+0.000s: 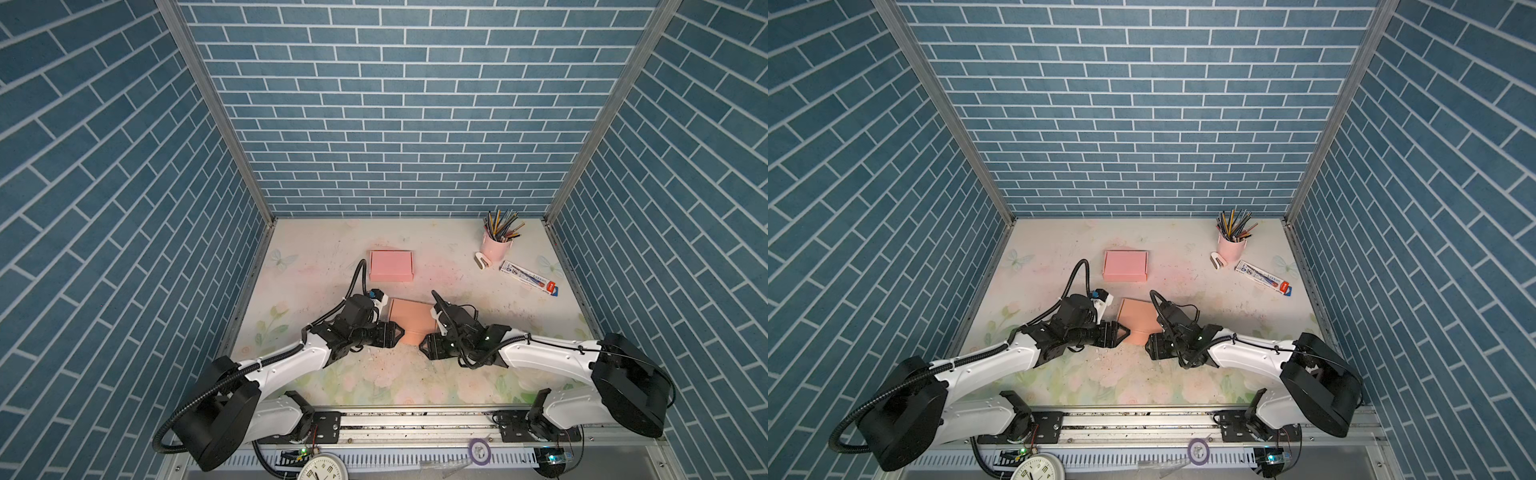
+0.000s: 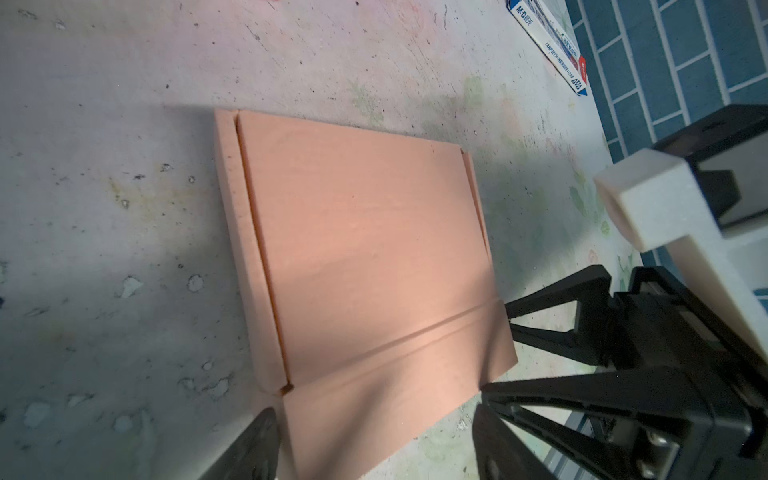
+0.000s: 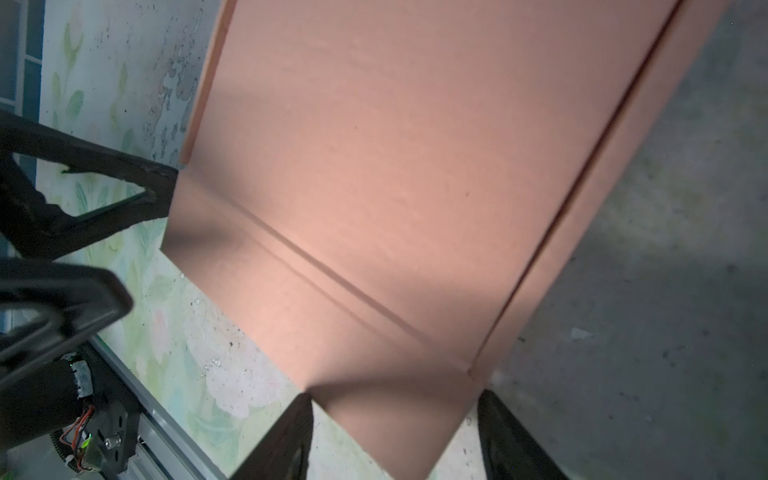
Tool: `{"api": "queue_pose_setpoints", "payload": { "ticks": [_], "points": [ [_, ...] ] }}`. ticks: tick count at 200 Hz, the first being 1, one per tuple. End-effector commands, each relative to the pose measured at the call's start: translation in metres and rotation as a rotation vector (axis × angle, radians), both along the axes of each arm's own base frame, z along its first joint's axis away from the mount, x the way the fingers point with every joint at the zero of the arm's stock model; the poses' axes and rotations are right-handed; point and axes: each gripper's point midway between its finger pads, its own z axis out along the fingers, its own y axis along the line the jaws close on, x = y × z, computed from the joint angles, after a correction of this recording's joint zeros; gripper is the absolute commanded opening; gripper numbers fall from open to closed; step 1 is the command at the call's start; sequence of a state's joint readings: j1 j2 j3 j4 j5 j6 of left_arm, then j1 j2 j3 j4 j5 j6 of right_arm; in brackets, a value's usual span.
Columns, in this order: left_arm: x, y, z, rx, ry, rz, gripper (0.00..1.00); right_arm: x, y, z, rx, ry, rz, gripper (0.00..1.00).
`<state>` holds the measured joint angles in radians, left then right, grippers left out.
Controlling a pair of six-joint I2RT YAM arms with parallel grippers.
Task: Fold the paper box
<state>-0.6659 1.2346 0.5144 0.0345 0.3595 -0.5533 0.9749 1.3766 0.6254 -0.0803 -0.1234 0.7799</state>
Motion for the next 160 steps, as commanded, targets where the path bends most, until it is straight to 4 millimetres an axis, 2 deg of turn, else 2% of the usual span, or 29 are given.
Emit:
{"api": "queue_pose_setpoints", "payload": {
  "ticks": [1,96,160],
  "points": [
    [-0.0055,-0.0007,0.0001,-0.007,0.006,-0.006,0.74,0.0014,0.0069,0.0168,0.042,-0.009,-0.021,0.64],
    [-0.0091,0.0012,0.0088,-0.010,0.003,0.000,0.74,-0.0062,0.0066,0.0221,0.041,-0.019,-0.021,0.65],
    [-0.0096,0.0030,0.0071,-0.005,0.002,0.010,0.74,-0.0077,0.0023,0.0156,0.025,-0.015,-0.027,0.65]
  ]
}}
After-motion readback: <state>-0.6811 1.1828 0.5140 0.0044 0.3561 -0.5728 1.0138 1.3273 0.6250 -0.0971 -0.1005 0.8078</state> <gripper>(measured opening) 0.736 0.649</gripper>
